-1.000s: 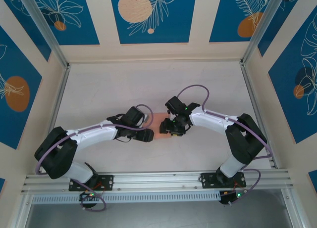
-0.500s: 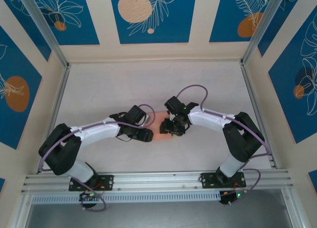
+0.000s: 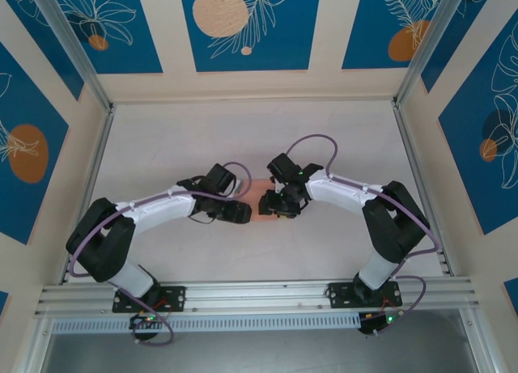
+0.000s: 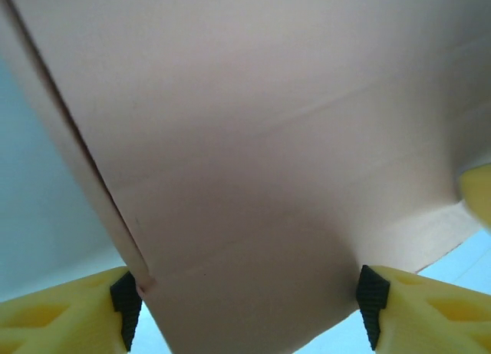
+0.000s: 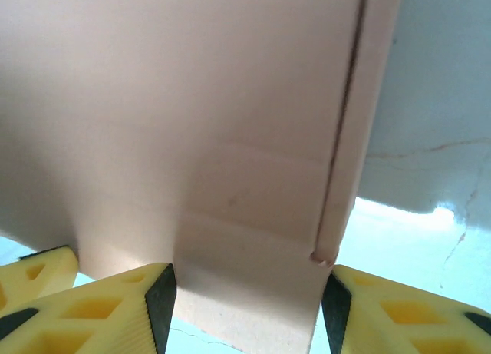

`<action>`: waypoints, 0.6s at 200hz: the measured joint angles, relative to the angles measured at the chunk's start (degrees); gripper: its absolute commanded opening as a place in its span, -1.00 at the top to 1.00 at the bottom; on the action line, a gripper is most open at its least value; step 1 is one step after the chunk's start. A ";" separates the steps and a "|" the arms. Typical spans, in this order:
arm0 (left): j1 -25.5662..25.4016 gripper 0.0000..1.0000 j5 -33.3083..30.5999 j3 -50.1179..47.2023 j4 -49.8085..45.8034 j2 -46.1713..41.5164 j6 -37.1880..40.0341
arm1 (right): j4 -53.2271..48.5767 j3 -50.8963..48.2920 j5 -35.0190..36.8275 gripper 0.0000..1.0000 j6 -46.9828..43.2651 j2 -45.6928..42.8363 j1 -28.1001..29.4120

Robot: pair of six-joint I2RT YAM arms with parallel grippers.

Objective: Fold the paper box

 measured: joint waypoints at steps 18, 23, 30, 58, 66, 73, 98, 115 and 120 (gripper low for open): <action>1.05 -0.57 -1.09 2.36 -0.83 0.00 1.05 | -0.09 0.57 -0.07 -0.11 -0.66 0.00 -0.90; 1.38 -0.57 -1.36 2.95 -0.94 0.00 1.31 | -0.09 0.72 -0.11 -0.11 -0.79 0.00 -1.14; 1.88 -0.58 -1.81 3.69 -1.07 -0.02 1.73 | -0.09 0.92 -0.24 -0.11 -0.94 0.00 -1.40; 4.63 -0.62 -3.65 5.97 -1.18 0.35 3.15 | 0.02 2.19 -0.61 -0.11 -1.44 0.00 -2.12; 5.40 -0.66 -4.15 6.97 -1.38 0.94 3.48 | 0.17 2.32 -0.83 -0.11 -1.46 0.00 -2.10; 5.95 -0.70 -4.63 8.13 -1.53 1.88 4.04 | 0.20 2.34 -0.94 -0.11 -1.46 0.00 -2.10; 6.71 -0.72 -6.10 12.35 -1.51 6.49 6.32 | 0.20 2.34 -0.87 -0.11 -1.44 0.00 -2.10; 6.71 -0.72 -6.75 15.34 -1.73 10.05 7.87 | 0.20 2.34 -0.83 -0.12 -1.42 0.00 -2.10; 6.71 -0.73 -6.86 16.37 -1.92 11.23 8.41 | 0.20 2.34 -0.83 -0.13 -1.42 0.00 -2.10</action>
